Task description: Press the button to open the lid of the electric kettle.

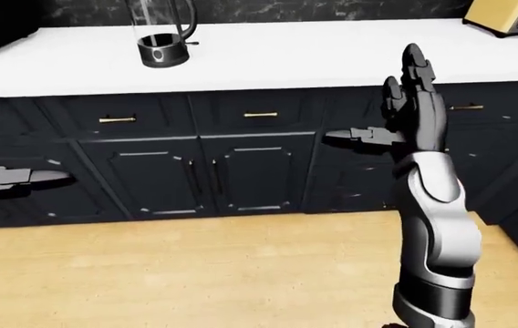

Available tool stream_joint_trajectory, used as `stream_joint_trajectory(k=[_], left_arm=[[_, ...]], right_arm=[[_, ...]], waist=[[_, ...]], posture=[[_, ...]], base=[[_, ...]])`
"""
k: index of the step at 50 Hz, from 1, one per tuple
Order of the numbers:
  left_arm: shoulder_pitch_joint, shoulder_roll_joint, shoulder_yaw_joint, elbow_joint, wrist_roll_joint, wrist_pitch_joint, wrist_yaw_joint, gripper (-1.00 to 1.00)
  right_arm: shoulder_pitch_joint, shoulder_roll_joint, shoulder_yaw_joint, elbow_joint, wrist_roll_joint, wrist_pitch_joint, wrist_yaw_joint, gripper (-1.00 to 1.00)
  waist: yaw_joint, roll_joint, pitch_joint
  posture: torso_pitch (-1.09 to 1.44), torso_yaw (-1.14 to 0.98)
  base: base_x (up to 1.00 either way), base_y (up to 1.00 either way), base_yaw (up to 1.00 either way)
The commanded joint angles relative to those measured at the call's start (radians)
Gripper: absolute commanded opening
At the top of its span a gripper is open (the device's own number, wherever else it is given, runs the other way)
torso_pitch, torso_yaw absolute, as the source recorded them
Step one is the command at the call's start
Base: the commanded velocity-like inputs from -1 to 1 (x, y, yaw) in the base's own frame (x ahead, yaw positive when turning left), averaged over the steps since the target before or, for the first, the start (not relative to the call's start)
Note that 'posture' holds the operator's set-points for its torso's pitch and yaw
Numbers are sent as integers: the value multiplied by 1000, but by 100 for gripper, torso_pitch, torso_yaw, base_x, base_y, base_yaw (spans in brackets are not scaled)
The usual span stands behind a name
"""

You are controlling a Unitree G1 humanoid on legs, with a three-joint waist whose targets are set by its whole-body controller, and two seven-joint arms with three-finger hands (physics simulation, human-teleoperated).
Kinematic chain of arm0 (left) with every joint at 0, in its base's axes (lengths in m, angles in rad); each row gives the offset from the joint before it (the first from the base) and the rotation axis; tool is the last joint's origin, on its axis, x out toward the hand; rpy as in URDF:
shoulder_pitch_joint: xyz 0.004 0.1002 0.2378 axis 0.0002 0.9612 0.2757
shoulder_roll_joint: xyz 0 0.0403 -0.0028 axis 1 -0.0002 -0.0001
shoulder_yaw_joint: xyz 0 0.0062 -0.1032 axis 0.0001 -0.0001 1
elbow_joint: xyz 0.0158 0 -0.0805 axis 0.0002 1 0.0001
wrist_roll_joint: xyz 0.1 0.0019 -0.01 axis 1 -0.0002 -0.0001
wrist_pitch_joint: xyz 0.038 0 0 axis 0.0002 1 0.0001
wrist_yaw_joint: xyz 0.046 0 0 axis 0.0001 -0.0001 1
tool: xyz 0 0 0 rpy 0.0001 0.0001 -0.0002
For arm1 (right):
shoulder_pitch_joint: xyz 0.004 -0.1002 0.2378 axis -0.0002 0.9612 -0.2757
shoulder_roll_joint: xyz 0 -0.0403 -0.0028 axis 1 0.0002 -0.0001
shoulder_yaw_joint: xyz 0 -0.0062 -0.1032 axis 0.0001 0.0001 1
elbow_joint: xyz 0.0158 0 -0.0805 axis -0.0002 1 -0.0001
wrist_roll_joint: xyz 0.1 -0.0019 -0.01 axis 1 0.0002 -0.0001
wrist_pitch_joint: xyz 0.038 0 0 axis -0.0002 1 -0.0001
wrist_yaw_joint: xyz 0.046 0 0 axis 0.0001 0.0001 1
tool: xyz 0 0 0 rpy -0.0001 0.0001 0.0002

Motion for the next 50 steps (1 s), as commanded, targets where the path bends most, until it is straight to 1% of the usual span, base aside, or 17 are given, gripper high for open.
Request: stream_joint_trajectory(k=[1,4,5,8,15,21,22,24,27,32,33,35,43,45,47,48,50], left_arm=[[-18,21,20,-19,-4,-25,10,100],[-20,31,35,-12,-16,-25,21,100],[-19,35,39,-11,-20,-25,23,100],[-14,41,51,-2,-30,-34,32,100],[-9,50,54,-7,-48,-32,46,100],[-14,57,60,-13,-59,-24,53,100],[-15,57,59,-14,-60,-24,55,100],[-16,59,58,-13,-60,-24,57,100],[-20,60,62,-14,-75,-16,63,100],[-12,60,56,-11,-74,-24,65,100],[-10,59,55,-11,-73,-26,65,100],[-9,58,57,-13,-74,-24,64,100],[-8,58,59,-13,-73,-23,62,100],[-8,58,60,-14,-74,-23,62,100],[-9,60,62,-15,-76,-21,62,100],[-10,61,62,-13,-76,-21,62,100],[-11,61,60,-12,-75,-23,62,100]], right_arm=[[-42,-32,-26,-36,12,-22,-7,100],[-55,-52,-35,-27,24,-21,-13,100],[-58,-59,-37,-25,27,-22,-15,100],[-65,-73,-40,-22,35,-22,-21,100],[-77,-94,-44,-52,51,-7,-30,100],[-85,-103,-46,-42,51,-14,-28,100],[-85,-104,-46,-42,51,-14,-28,100],[-88,-106,-47,-42,54,-12,-28,100],[-89,-107,-45,-45,56,-10,-28,100],[-87,-107,-45,-46,56,-11,-27,100],[-84,-106,-44,-49,55,-13,-26,100],[-84,-106,-45,-53,56,-10,-26,100],[-82,-103,-47,-56,58,-6,-26,100],[-82,-104,-48,-60,61,-2,-27,100],[-84,-105,-48,-59,62,-1,-28,100],[-83,-105,-48,-59,62,0,-29,100],[-83,-105,-46,-58,63,2,-29,100]], waist=[[-1,-1,-21],[0,0,-18],[-2,4,-40],[-4,6,-13],[-8,0,-5],[-6,60,-2],[-4,36,-5],[-5,45,-12],[-2,28,-22],[7,-57,-14],[-4,-20,-11],[-3,-43,-11],[-9,4,-4],[-14,30,-12],[-20,83,-27],[-25,83,-35],[-14,69,-8]], posture=[[0,0],[0,0],[0,0],[0,0],[0,0],[0,0],[0,0],[0,0],[0,0],[0,0],[0,0],[0,0],[0,0],[0,0],[0,0],[0,0],[0,0]], base=[[0,0,0],[0,0,0],[5,0,0],[11,0,0],[14,0,0],[14,0,0],[14,0,0],[14,0,0],[14,0,0],[15,0,0],[15,0,0],[16,0,0],[19,8,0],[20,22,0],[21,24,0],[21,27,0],[20,29,0]])
